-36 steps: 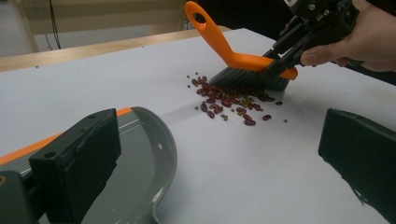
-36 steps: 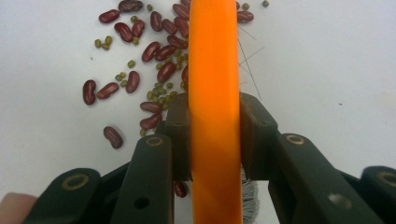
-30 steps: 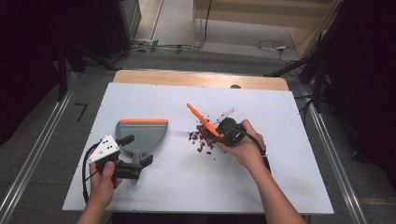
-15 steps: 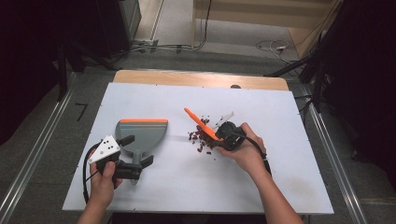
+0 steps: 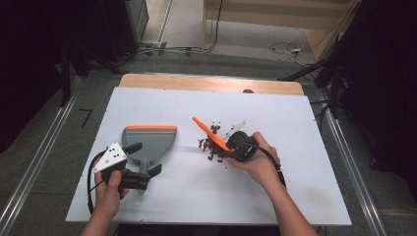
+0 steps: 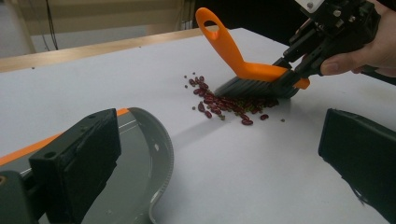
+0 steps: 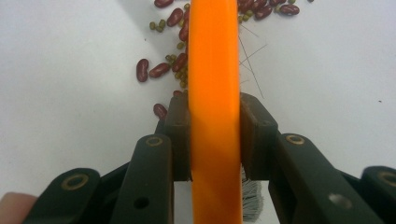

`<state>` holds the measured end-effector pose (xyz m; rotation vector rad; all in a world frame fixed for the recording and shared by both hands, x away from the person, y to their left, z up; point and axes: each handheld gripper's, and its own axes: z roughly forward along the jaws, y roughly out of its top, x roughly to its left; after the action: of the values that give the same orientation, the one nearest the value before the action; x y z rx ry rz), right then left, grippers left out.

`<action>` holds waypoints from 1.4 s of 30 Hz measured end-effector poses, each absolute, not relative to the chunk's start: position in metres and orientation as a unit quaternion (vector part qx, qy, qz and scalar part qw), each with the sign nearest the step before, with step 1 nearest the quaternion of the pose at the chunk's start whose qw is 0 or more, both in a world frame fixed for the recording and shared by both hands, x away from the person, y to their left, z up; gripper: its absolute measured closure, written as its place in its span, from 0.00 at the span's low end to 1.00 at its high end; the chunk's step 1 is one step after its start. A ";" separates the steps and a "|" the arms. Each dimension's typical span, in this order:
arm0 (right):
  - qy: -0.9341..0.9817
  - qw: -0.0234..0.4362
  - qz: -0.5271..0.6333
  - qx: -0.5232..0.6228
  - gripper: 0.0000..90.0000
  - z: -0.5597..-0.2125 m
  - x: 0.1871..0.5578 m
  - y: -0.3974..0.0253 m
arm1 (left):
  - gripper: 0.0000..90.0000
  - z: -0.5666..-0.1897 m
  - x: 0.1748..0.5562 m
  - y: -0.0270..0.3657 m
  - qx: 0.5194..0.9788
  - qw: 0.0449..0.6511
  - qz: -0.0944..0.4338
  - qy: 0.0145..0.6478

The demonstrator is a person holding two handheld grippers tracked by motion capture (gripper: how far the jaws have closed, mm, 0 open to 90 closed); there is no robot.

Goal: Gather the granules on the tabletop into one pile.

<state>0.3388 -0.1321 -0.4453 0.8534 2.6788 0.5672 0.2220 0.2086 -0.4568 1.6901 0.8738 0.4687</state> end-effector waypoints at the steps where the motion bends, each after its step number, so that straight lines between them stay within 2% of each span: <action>1: 0.927 0.138 0.195 0.290 0.75 -0.445 0.339 -0.132 | 0.00 -0.457 0.222 0.208 0.717 0.557 0.199 0.370; 16: 0.931 0.135 0.195 0.277 0.75 -0.444 0.331 -0.133 | 0.00 -0.457 0.221 0.209 0.716 0.558 0.197 0.370; 21: 0.924 0.166 0.201 0.280 0.76 -0.441 0.330 -0.135 | 0.00 -0.456 0.221 0.210 0.714 0.561 0.197 0.369; 27: 0.918 0.167 0.214 0.289 0.76 -0.436 0.337 -0.141 | 0.00 -0.456 0.221 0.213 0.710 0.565 0.195 0.371; 34: 0.913 0.180 0.219 0.294 0.76 -0.423 0.360 -0.144 | 0.00 -0.456 0.221 0.212 0.711 0.564 0.195 0.371; 42: 0.910 0.199 0.213 0.293 0.77 -0.419 0.405 -0.134 | 0.00 -0.455 0.221 0.213 0.706 0.571 0.193 0.372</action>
<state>0.4052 -0.1343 -0.4190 0.8206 2.5460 0.5947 0.2205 0.2131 -0.4548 1.6573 0.8719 0.4519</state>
